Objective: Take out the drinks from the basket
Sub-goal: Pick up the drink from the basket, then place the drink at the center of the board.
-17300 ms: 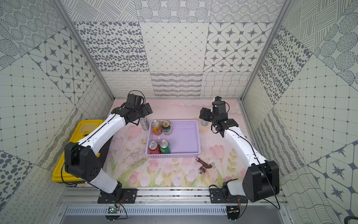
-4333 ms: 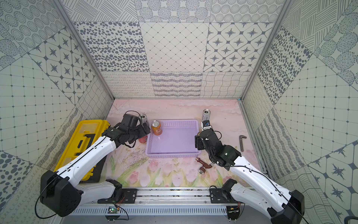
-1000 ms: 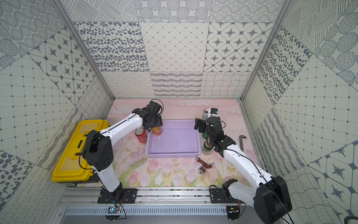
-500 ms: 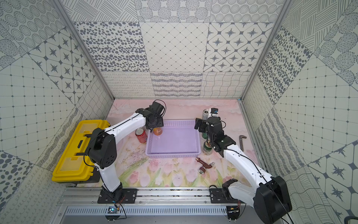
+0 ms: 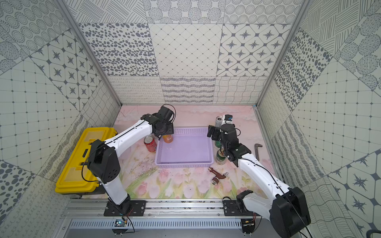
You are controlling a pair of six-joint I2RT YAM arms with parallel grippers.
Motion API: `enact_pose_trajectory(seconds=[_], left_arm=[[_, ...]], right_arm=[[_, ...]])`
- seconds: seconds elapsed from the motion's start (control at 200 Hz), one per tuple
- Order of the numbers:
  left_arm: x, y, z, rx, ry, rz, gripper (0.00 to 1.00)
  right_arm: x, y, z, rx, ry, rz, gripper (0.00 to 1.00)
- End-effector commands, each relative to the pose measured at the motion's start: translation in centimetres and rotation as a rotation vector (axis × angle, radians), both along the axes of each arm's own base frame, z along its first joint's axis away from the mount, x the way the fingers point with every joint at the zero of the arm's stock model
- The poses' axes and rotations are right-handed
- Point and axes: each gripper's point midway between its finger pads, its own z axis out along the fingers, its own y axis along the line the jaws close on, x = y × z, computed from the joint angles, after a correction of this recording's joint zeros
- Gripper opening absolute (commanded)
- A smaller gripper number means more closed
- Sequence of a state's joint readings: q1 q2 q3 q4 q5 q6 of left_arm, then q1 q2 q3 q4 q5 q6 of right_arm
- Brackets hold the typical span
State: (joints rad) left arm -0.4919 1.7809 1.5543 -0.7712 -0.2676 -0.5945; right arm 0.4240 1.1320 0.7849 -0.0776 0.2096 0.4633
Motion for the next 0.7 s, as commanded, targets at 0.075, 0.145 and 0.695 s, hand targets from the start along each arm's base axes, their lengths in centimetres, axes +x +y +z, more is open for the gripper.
enact_pose_trajectory(seconds=[0.075, 0.145, 0.695], left_arm=[[-2.4, -0.4, 7.4, -0.036, -0.134, -0.071, 0.36], [-4.0, 0.1, 8.4, -0.025, -0.145, -0.081, 0.36], [-16.3, 10.4, 9.4, 0.107, -0.096, 0.079, 0.37]], right_arm=[[0.2, -0.2, 0.8, 0.025, -0.039, -0.009, 0.97], [0.2, -0.2, 0.7, 0.025, -0.037, -0.009, 0.97], [0.3, 0.0, 1.0, 0.048, -0.043, 0.000, 0.97]])
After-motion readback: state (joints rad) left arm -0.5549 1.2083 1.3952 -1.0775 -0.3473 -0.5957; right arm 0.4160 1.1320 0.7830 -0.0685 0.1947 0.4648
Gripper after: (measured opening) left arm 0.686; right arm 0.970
